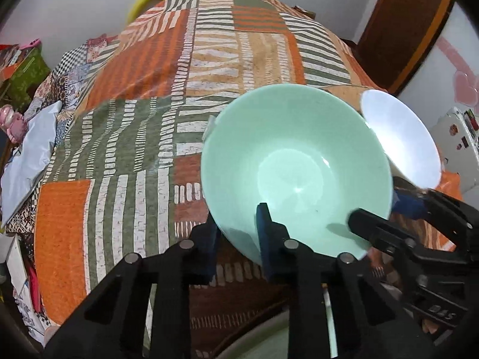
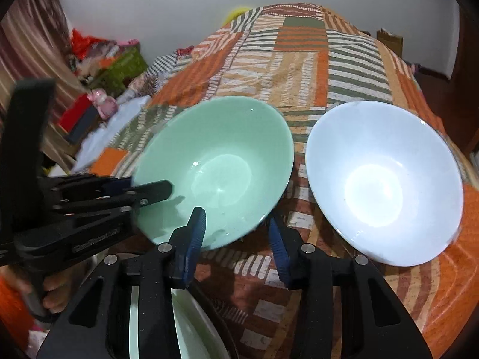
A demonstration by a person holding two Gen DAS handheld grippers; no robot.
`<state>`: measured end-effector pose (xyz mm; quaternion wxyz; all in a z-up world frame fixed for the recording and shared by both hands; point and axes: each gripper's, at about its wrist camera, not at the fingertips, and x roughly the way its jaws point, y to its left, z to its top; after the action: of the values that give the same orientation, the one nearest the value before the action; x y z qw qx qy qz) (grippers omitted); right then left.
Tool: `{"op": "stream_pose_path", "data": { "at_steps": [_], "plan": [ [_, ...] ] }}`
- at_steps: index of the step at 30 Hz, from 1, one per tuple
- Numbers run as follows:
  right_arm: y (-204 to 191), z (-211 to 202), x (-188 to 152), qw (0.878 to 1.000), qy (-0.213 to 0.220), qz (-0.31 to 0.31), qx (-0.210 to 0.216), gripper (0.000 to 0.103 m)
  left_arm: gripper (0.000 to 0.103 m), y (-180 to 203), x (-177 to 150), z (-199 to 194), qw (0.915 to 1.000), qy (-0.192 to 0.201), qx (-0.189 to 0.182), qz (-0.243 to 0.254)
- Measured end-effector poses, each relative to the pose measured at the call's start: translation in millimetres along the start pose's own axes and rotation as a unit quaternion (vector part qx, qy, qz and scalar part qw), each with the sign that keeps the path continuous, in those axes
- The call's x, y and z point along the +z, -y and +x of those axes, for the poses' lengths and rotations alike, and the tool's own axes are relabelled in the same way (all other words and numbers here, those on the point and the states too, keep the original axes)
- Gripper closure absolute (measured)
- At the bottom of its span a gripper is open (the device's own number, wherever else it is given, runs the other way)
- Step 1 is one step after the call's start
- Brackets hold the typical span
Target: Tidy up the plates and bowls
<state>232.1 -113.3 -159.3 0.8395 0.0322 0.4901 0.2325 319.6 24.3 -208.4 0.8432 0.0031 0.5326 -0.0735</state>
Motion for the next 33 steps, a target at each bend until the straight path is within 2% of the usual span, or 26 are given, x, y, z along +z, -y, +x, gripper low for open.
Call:
{"op": "stream_pose_path", "data": {
  "at_steps": [9, 14, 20, 27, 30, 33],
  "plan": [
    [-20, 8, -1, 0.998, -0.027, -0.026, 0.053, 0.066, 0.08, -26, -24, -22, 0.9993, -0.009, 0.011, -0.034],
    [-25, 0, 4, 0.999, -0.008, -0.039, 0.016, 0.066, 0.08, -30, -29, -26, 0.9988, -0.001, 0.03, -0.038],
    [-13, 5, 16, 1.0, -0.007, -0.023, 0.011, 0.066, 0.08, -32, -26, -18, 0.9986, -0.008, 0.031, -0.041],
    [-14, 30, 17, 0.998, -0.043, -0.03, 0.031, 0.066, 0.08, -34, -23, -6, 0.9981, -0.022, 0.014, -0.055],
    [-15, 32, 17, 0.998, -0.048, -0.028, 0.041, 0.074, 0.08, -34, -23, -5, 0.9983, -0.018, 0.012, -0.053],
    [-18, 31, 17, 0.998, -0.045, -0.032, 0.034, 0.075, 0.08, -35, -21, -6, 0.9983, -0.02, 0.006, -0.055]
  ]
}}
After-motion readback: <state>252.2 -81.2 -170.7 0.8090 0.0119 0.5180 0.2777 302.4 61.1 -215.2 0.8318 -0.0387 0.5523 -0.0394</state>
